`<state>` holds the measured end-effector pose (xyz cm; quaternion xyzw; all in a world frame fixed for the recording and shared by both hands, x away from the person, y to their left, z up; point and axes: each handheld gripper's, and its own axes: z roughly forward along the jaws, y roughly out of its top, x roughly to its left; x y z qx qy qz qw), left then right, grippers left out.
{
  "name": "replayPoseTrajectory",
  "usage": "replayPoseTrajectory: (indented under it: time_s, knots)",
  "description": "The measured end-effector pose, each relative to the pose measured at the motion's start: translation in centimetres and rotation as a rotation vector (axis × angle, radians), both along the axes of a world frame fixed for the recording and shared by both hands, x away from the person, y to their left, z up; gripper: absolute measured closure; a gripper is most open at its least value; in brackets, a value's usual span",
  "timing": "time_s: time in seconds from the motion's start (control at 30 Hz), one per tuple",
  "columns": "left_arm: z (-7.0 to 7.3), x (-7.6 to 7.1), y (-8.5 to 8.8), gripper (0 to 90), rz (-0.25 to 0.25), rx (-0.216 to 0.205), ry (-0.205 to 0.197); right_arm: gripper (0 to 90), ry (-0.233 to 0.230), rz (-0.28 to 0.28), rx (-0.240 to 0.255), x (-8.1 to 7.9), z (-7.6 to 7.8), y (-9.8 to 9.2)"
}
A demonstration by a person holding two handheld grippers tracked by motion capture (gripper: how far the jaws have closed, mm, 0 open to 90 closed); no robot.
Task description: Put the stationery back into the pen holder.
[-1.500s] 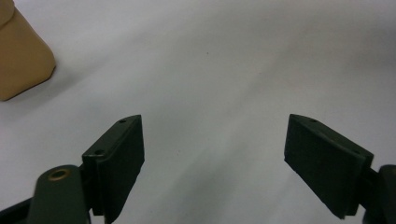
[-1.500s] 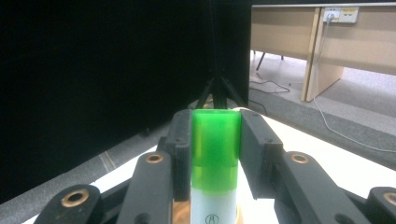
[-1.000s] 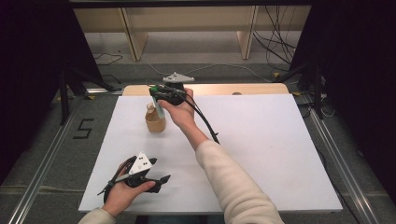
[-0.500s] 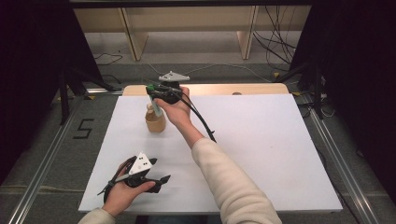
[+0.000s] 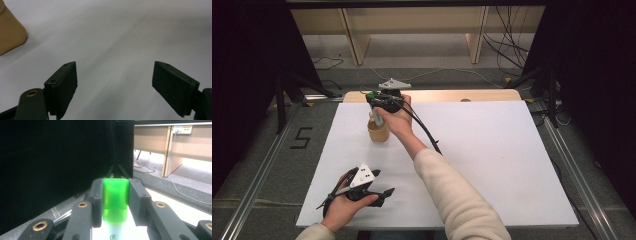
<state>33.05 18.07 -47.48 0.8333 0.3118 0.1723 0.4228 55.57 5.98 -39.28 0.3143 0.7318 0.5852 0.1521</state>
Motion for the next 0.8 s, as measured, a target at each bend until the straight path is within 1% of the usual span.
replayPoseTrajectory:
  time_s: [0.17,0.2,0.27,0.3,0.37,0.5,0.67,0.77,0.8]
  knots:
    - [0.0,0.0,0.0,20.4,0.002,-0.003,0.001,67.0,-0.01,0.006,-0.021,-0.2,-0.6,0.2]
    - [0.0,0.0,0.0,20.4,0.004,-0.007,0.001,67.0,-0.001,0.007,-0.023,-0.3,-0.7,0.3]
    - [0.0,0.0,0.0,20.4,0.001,-0.003,0.0,67.0,-0.008,0.01,-0.029,-0.3,-0.9,0.3]
    - [0.0,0.0,0.0,20.3,0.0,-0.001,0.0,67.0,-0.005,0.009,-0.034,-0.4,-1.0,0.4]
    - [0.0,0.0,0.0,20.4,0.001,-0.002,0.003,67.0,-0.015,0.016,-0.044,-0.5,-1.4,0.5]
    - [0.0,0.0,0.0,20.4,-0.001,0.0,0.0,67.0,-0.006,0.018,-0.063,-0.8,-2.0,0.5]
    - [0.0,0.0,0.0,20.4,0.0,-0.002,0.002,67.0,-0.012,0.024,-0.083,-1.0,-2.8,0.4]
    - [0.0,0.0,0.0,20.4,0.0,-0.001,0.002,66.9,0.002,0.023,-0.099,-1.1,-3.2,0.2]
    - [0.0,0.0,0.0,20.4,0.0,-0.002,0.002,66.9,-0.006,0.025,-0.1,-1.1,-3.4,0.2]
